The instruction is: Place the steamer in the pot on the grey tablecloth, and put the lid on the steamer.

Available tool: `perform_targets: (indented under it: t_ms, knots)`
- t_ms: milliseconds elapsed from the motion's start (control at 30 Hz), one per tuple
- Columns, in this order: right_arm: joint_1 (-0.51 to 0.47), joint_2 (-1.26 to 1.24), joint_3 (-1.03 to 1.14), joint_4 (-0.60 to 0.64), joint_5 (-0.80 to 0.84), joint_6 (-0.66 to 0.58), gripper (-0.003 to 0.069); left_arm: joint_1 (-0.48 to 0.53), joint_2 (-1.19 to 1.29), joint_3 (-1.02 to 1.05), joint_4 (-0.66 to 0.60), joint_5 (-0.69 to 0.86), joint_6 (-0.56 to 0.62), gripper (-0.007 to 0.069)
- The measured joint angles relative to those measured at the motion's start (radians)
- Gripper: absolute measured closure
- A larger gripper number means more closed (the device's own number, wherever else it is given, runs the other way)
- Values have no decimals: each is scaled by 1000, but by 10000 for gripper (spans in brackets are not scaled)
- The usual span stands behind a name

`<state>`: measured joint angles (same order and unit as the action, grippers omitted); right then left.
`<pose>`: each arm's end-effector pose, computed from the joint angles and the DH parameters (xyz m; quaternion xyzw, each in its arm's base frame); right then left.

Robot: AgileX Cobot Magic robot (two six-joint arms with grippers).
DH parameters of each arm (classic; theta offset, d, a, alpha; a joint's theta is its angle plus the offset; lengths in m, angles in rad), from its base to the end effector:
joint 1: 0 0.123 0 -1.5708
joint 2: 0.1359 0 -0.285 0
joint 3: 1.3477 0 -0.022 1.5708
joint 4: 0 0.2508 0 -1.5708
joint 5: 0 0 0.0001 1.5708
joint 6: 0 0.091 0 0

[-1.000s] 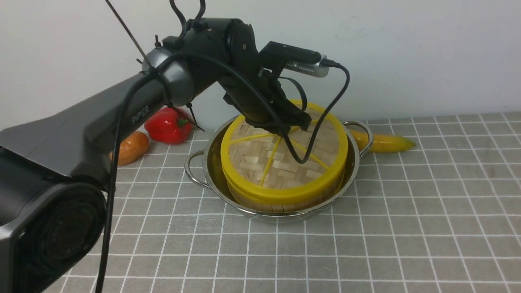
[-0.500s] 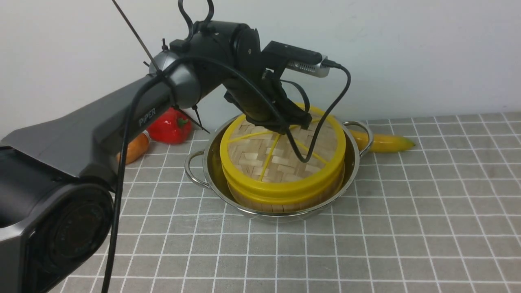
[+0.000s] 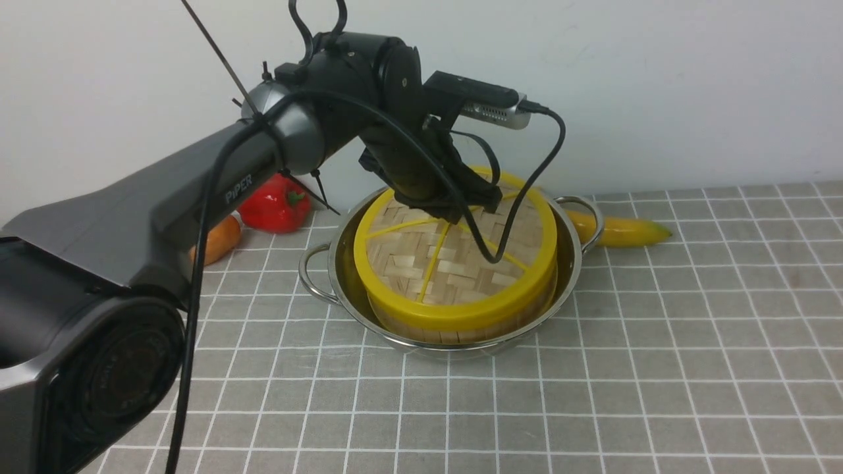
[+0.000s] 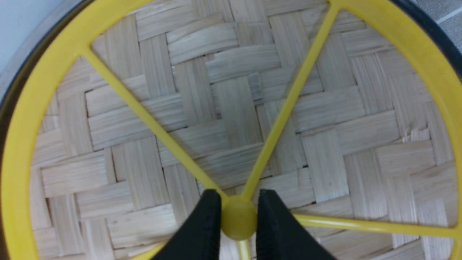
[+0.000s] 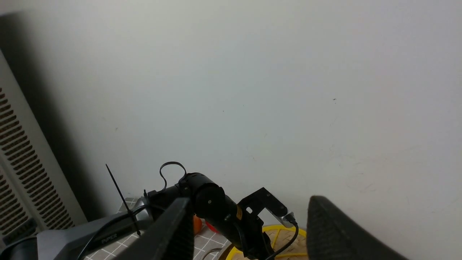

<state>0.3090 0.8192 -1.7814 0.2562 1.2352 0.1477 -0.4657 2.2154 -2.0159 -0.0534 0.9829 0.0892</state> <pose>0.0203 0.0293 0.5686 -0.1060 0.7573 0.2599 0.5897 0.4394 -0.2254 0.2384 0.2573 0.9369 -0.0687 0.2266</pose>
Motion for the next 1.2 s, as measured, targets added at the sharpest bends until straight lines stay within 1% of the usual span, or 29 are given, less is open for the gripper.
perform_targets:
  t_ms: [433,533,567,633,700,733,800,833,867,933,1067,1200]
  knots:
    - [0,0,0,0,0,0,237,0,1,0,0,-9,0,512]
    - [0,0,0,1,0,0,237,0,1,0,0,-9,1,490]
    - [0,0,0,1,0,0,237,0,1,0,0,-10,1,475]
    - [0,0,0,1,0,0,237,0,1,-1,3,-16,1,406]
    - [0,0,0,1,0,0,237,0,1,-1,5,-16,1,376]
    - [0,0,0,1,0,0,237,0,1,-1,5,-16,1,333]
    - [0,0,0,1,0,0,237,0,1,-1,7,-16,2,278]
    - [0,0,0,1,0,0,237,0,1,-1,7,-16,2,268]
    - [0,0,0,1,0,0,237,0,-2,-1,9,-16,2,236]
    - [0,0,0,1,0,0,237,0,-17,-1,23,-15,3,197]
    - [0,0,0,-8,0,-10,237,1,-92,-1,67,1,4,162]
    - [0,0,1,-55,0,-65,237,1,-245,-1,160,58,1,169]
